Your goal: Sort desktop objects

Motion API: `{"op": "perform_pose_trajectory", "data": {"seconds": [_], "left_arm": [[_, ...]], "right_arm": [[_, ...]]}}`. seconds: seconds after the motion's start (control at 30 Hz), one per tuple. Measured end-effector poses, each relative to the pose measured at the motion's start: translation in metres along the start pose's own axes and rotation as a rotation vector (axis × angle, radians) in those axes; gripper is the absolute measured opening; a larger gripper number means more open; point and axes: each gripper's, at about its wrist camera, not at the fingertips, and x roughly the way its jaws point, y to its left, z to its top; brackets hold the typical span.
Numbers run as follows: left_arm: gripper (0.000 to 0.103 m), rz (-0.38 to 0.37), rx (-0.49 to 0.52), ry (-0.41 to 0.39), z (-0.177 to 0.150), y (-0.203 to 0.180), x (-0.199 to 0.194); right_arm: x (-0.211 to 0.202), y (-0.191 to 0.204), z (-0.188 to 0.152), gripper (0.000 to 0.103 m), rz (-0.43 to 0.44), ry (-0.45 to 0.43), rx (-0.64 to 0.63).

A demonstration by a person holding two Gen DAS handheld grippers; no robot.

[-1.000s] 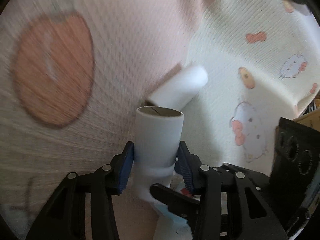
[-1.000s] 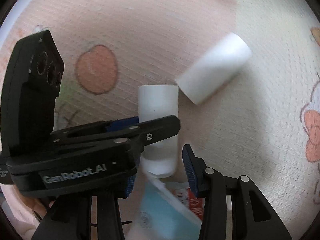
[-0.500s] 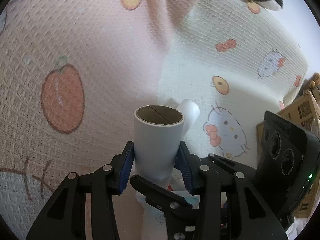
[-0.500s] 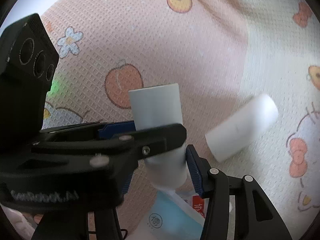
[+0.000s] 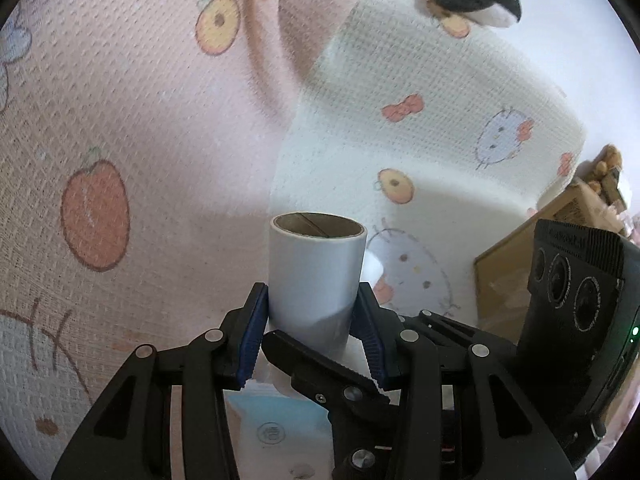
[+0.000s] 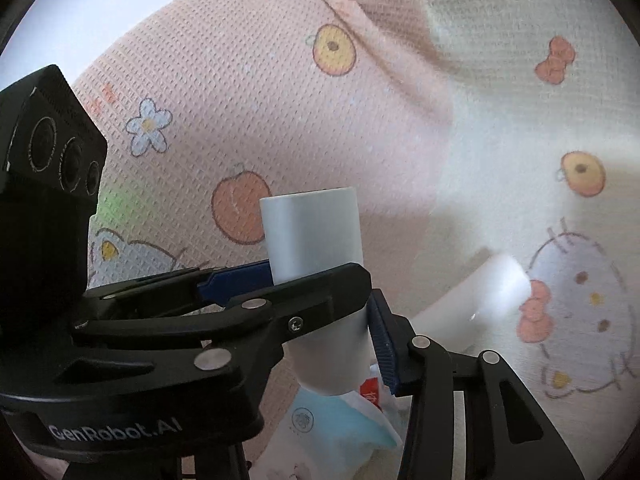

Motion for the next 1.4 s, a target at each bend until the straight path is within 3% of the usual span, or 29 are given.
{"op": "perform_pose_trajectory", "data": {"seconds": [0.23, 0.43, 0.63, 0.8, 0.9, 1.4], "left_arm": [[0.047, -0.022, 0.017, -0.096, 0.006, -0.015, -0.028], [0.047, -0.031, 0.040, -0.151, 0.016, -0.023, -0.060], [0.047, -0.065, 0.027, -0.127, 0.025, -0.033, -0.072], [0.047, -0.110, 0.007, -0.050, 0.033, -0.044, -0.070], [0.047, -0.127, 0.016, -0.047, 0.035, -0.054, -0.074], [0.047, -0.146, 0.107, -0.092, 0.050, -0.108, -0.099]], "right_arm": [[-0.035, 0.014, 0.019, 0.041, -0.132, 0.024, -0.096], [-0.062, 0.034, 0.035, 0.041, -0.136, -0.015, -0.142], [-0.072, 0.041, 0.056, 0.041, -0.154, 0.003, -0.132], [-0.085, 0.039, 0.065, 0.041, -0.192, 0.084, -0.096], [-0.095, 0.037, 0.071, 0.041, -0.221, 0.116, -0.101], [-0.157, 0.034, 0.091, 0.041, -0.245, 0.063, -0.135]]}}
